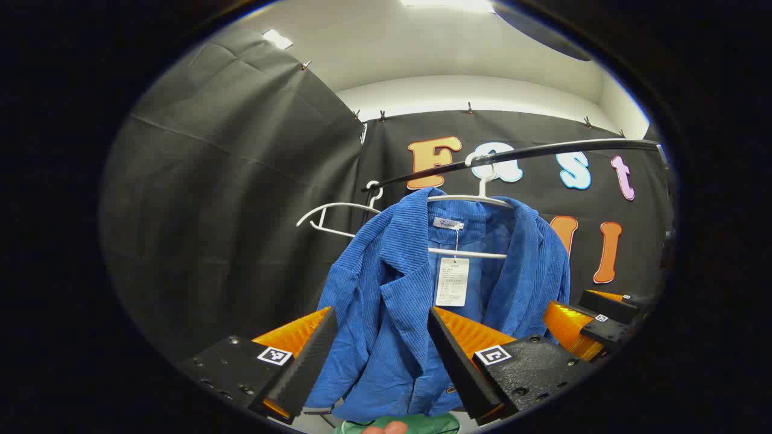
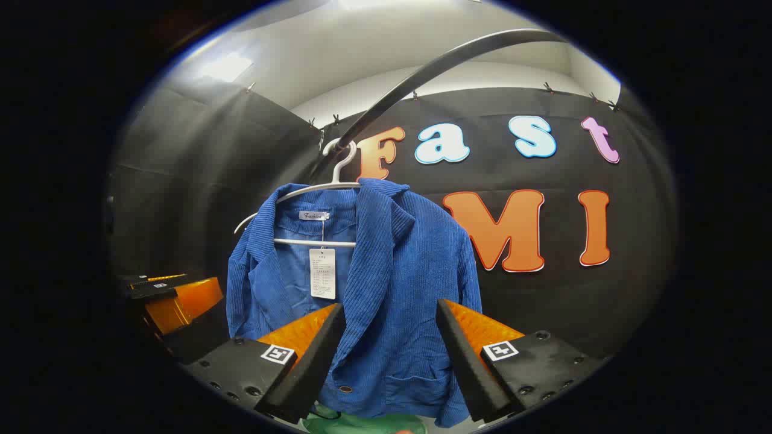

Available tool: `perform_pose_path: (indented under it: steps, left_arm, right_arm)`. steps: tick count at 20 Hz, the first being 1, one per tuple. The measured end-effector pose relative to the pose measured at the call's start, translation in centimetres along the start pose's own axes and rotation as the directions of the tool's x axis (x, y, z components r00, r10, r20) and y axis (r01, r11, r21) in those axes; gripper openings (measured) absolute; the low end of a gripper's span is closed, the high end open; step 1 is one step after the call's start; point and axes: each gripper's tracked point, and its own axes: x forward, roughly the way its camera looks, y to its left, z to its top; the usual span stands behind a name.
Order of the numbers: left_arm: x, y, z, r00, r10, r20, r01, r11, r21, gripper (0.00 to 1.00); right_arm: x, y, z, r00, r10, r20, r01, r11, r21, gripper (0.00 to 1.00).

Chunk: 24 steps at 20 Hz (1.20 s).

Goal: Grasp the clothes on the hanger with both hands and then place them into the laundry hamper below.

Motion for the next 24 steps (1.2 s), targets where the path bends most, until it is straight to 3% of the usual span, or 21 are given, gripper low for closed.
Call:
perform_pose_path:
  steps: [4, 8, 13, 24]
  left_arm:
    - [0.3, 0.2, -0.2, 1.0, 0.013, -0.004, -0.013, 1.0, -0.003, 0.95]
    - [0.5, 0.4, -0.6, 1.0, 0.02, -0.014, -0.021, 1.0, -0.008, 0.92]
    - [0.5, 0.8, -0.6, 0.999, 0.033, -0.015, -0.033, 0.999, -0.004, 0.95]
    - [0.1, 1.9, -0.6, 0.998, 0.051, -0.03, -0.051, 0.999, -0.007, 0.92]
  right_arm:
    - [0.2, -0.3, 0.3, 1.0, 0.0, 0.008, 0.0, 1.0, -0.009, 1.0]
    - [0.5, -0.2, -0.1, 1.0, 0.007, 0.0, -0.007, 1.0, 0.002, 0.94]
    - [0.4, -0.7, -0.2, 1.0, 0.004, -0.005, -0.004, 1.0, 0.013, 1.0]
    - [0.7, 0.9, 0.2, 0.999, 0.034, 0.015, -0.035, 0.999, 0.032, 0.98]
